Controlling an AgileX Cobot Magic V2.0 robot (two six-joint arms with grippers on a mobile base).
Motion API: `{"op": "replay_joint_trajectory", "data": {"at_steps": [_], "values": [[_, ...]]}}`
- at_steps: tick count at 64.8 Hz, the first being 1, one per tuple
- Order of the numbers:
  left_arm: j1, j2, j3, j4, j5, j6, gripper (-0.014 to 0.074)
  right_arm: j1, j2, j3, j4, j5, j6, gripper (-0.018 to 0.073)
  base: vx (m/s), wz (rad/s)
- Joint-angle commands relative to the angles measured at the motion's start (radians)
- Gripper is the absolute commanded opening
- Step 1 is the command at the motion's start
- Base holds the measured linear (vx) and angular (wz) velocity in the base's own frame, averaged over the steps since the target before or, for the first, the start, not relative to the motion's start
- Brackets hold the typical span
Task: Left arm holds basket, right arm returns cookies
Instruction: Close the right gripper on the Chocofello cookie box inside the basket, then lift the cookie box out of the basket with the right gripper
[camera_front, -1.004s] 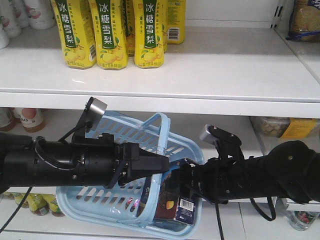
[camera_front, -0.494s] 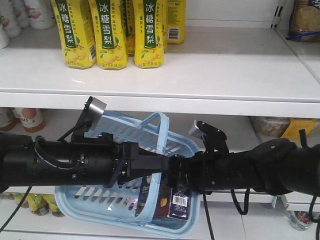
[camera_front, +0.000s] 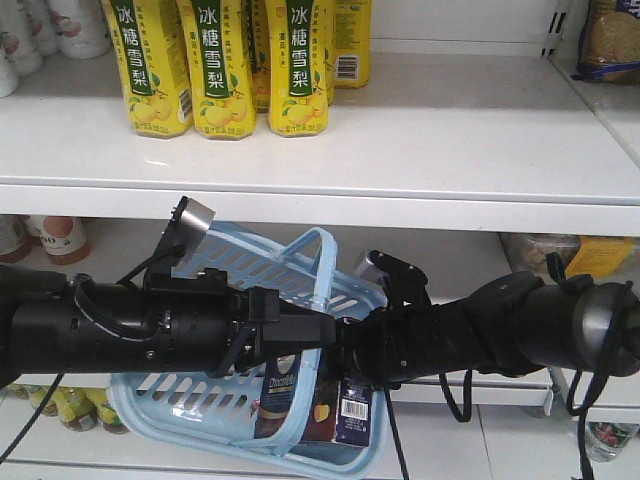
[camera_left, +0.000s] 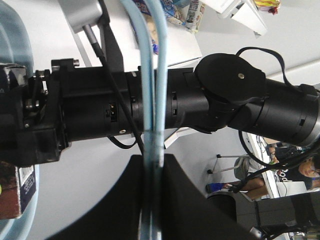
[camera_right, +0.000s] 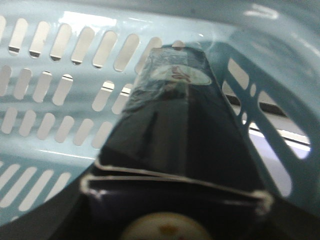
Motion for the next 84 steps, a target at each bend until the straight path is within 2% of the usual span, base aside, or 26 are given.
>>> {"op": "replay_joint_trajectory", "data": {"at_steps": [1, 19, 46, 59, 70, 76, 84], "values": [[-0.006, -0.040, -0.037, -0.097, 0.072, 0.012, -0.0006, -0.004, -0.032, -0.024, -0.003, 0.009, -0.019, 0.0342, 0.00, 0.00], [-0.006, -0.040, -0.037, -0.097, 0.072, 0.012, -0.0006, -0.005, -0.086, -0.023, -0.003, 0.009, -0.008, 0.0213, 0.00, 0.00], [-0.006, -0.040, -0.037, -0.097, 0.072, 0.012, -0.0006, -0.017, -0.252, 0.027, -0.016, -0.036, -0.003, 0.0211, 0.00, 0.00], [-0.006, -0.040, -0.037, -0.097, 0.072, 0.012, -0.0006, -0.090, -0.365, 0.127, -0.038, -0.005, -0.004, 0.0211, 0.00, 0.00], [-0.006, -0.040, -0.037, -0.097, 0.072, 0.012, -0.0006, -0.160, -0.492, 0.193, -0.083, 0.089, -0.003, 0.0211, 0.00, 0.00], [-0.006, -0.040, -0.037, -0.097, 0.072, 0.012, -0.0006, -0.196, -0.568, 0.215, -0.119, 0.138, 0.006, 0.0211, 0.00, 0.00], [-0.006, -0.040, -0.037, -0.097, 0.072, 0.012, -0.0006, -0.258, -0.673, 0.223, -0.224, 0.198, 0.046, 0.0211, 0.00, 0.00]]}}
